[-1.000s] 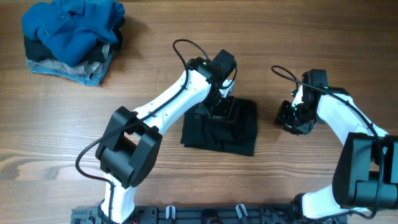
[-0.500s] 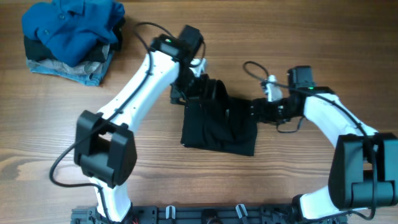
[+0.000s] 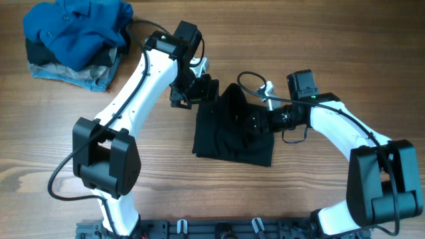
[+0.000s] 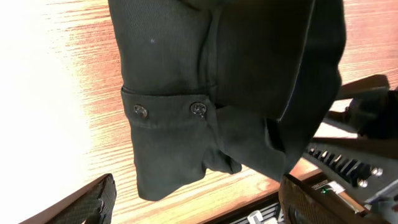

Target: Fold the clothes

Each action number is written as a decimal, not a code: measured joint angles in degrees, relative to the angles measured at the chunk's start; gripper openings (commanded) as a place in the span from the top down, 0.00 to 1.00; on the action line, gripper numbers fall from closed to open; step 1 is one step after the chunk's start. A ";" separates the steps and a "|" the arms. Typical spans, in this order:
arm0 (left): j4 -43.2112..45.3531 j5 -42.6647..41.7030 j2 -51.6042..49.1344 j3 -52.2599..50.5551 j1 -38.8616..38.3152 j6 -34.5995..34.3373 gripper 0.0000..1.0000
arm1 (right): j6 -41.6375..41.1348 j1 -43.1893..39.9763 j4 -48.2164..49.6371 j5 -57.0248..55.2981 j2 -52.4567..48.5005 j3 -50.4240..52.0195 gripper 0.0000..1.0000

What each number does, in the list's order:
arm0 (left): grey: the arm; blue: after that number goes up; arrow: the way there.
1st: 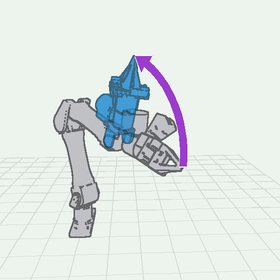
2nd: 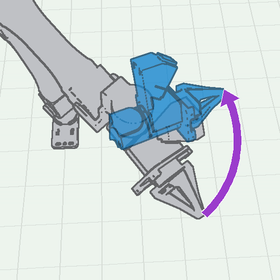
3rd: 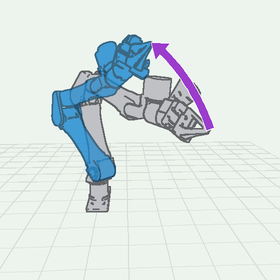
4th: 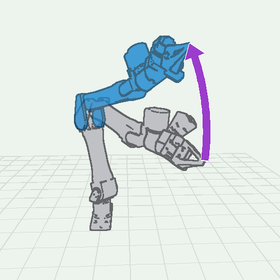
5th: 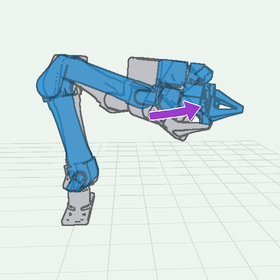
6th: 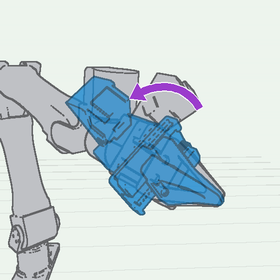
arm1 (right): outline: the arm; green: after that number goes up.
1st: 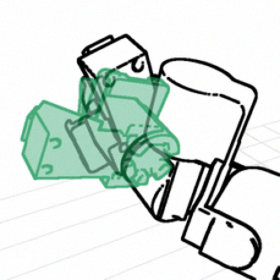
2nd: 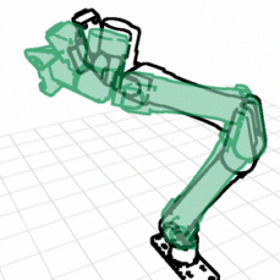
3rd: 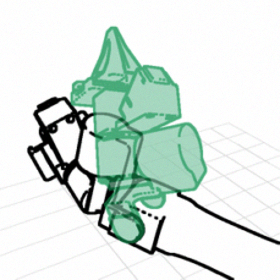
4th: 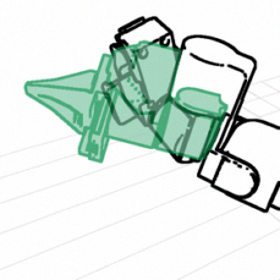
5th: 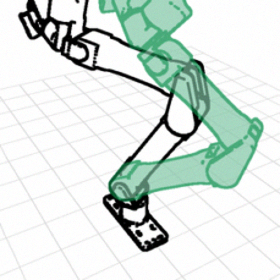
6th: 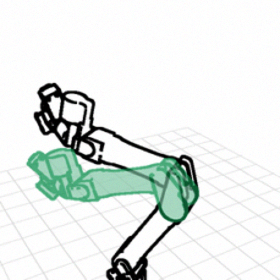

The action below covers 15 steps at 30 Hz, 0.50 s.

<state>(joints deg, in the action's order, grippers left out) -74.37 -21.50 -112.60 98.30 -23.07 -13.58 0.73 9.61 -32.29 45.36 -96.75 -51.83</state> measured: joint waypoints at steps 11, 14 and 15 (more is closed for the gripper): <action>-0.50 2.27 0.00 0.00 0.00 0.35 0.14 | 9.33 -6.84 -6.75 5.57 2.40 0.04 0.26; -0.50 2.80 0.00 0.00 0.00 0.44 0.13 | 13.00 -6.58 -7.78 9.18 2.45 0.04 0.26; -0.50 3.06 0.00 0.00 0.00 0.46 0.13 | 14.03 -6.27 -7.89 10.08 2.49 0.04 0.26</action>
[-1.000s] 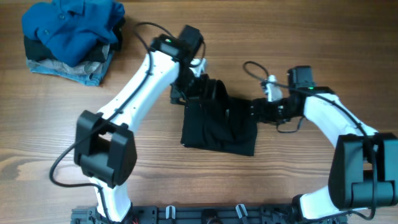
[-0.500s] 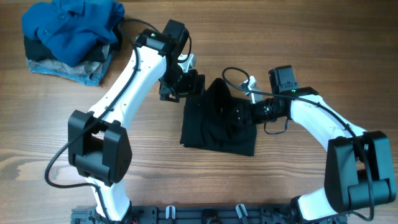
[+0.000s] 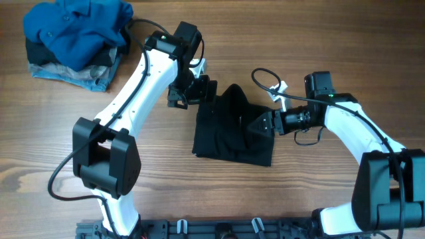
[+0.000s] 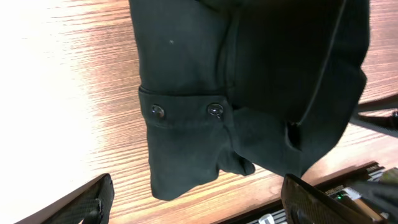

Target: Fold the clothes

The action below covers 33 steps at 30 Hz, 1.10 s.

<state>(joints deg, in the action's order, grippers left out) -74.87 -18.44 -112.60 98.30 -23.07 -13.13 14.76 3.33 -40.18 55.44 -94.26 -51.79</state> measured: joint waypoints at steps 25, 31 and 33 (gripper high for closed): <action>-0.17 1.25 0.00 0.00 0.00 0.00 0.14 | -26.23 14.36 10.49 -16.92 0.00 0.02 0.96; -0.66 1.27 0.00 0.00 0.00 0.00 0.13 | -26.80 14.01 9.79 -15.80 1.97 0.02 0.96; -0.66 1.27 0.00 0.00 0.00 0.00 0.13 | -28.26 13.79 7.63 -15.63 4.11 0.02 0.96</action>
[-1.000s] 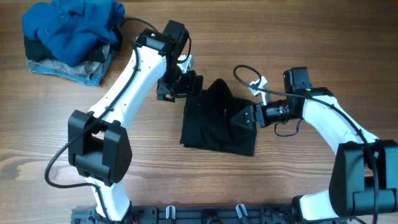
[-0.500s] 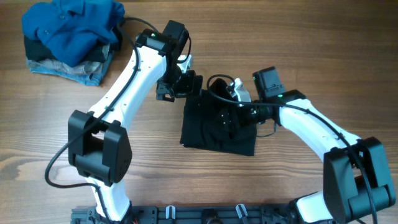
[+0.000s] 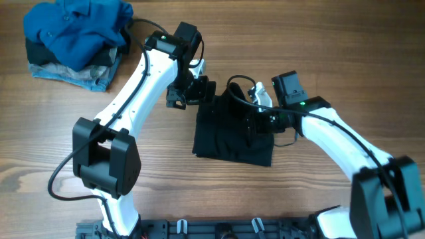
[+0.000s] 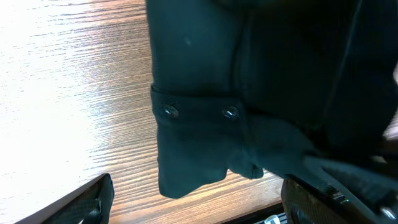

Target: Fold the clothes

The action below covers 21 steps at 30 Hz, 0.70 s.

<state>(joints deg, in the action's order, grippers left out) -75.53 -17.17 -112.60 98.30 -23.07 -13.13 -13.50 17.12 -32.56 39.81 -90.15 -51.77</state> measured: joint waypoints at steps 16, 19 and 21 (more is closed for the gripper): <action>0.98 0.02 0.00 0.00 0.00 0.00 0.12 | -17.94 -0.20 -13.64 -20.37 5.35 0.04 0.96; 0.96 0.02 0.00 0.00 0.00 0.00 0.12 | -16.46 -0.20 -11.37 -23.34 5.35 0.04 0.95; 0.98 0.00 0.00 0.00 0.00 0.00 0.12 | -15.63 -0.20 -10.80 -24.50 5.35 0.04 0.95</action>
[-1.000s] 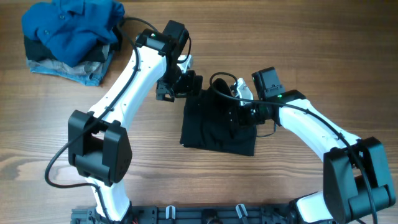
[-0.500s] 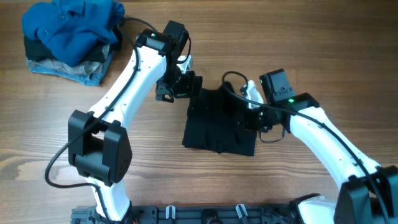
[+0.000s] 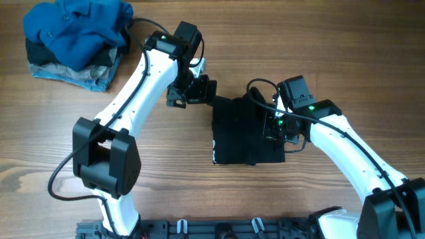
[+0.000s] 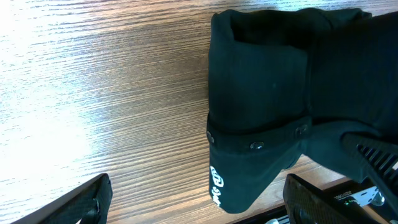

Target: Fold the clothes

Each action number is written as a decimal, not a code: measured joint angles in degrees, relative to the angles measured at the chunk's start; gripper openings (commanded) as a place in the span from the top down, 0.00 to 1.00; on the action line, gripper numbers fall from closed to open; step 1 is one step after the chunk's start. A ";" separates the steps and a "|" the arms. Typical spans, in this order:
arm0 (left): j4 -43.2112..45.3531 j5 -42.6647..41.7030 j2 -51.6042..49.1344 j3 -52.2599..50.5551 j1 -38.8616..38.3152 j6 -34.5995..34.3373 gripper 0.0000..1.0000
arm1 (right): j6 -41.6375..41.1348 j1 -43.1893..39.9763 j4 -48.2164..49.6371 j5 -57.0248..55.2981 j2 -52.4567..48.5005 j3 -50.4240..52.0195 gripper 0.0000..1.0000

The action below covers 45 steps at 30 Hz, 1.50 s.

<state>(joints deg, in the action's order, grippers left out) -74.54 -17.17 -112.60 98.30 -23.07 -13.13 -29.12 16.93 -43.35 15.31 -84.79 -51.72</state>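
A black garment [image 3: 242,133] lies folded into a compact rectangle on the table's middle. In the left wrist view its near end [image 4: 267,106] shows a buttoned band and a white logo [image 4: 217,186]. My left gripper [image 3: 192,91] hovers just off the garment's upper left corner. It is open, with its fingers [image 4: 68,205] spread wide and nothing between them. My right gripper [image 3: 273,125] rests over the garment's right edge, dark against the dark cloth, so its jaws cannot be made out.
A pile of clothes [image 3: 76,36] with a blue shirt on top sits at the table's far left corner. Bare wooden table [image 3: 332,40] surrounds the garment. The rail [image 3: 219,229] runs along the near edge.
The black garment has changed from a loose, wider shape to a neat rectangle lying further right, with a white logo now showing. My right gripper has moved to its right edge. The left gripper has stayed put.
The garment lay loosely folded with my right gripper on its right part and the left gripper open at its upper left. The right gripper then stood clear of the right edge, then over the garment's middle. Now the garment is a tidier rectangle shifted right.
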 measured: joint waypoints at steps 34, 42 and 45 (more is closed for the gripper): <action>2.51 0.22 0.00 0.02 0.00 0.61 0.92 | 25.70 -8.24 15.56 26.27 0.04 -0.09 0.96; 2.01 0.26 0.63 0.02 1.70 0.94 0.63 | 20.41 -7.34 16.02 23.08 -13.88 -0.11 0.96; 1.77 0.22 1.42 0.02 2.25 0.79 0.48 | 9.66 -9.51 8.26 14.53 -15.52 -0.11 0.96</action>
<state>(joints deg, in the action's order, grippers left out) -72.77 -16.95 -111.18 98.32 -20.82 -12.34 -19.46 7.42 -35.09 29.85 -100.31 -51.83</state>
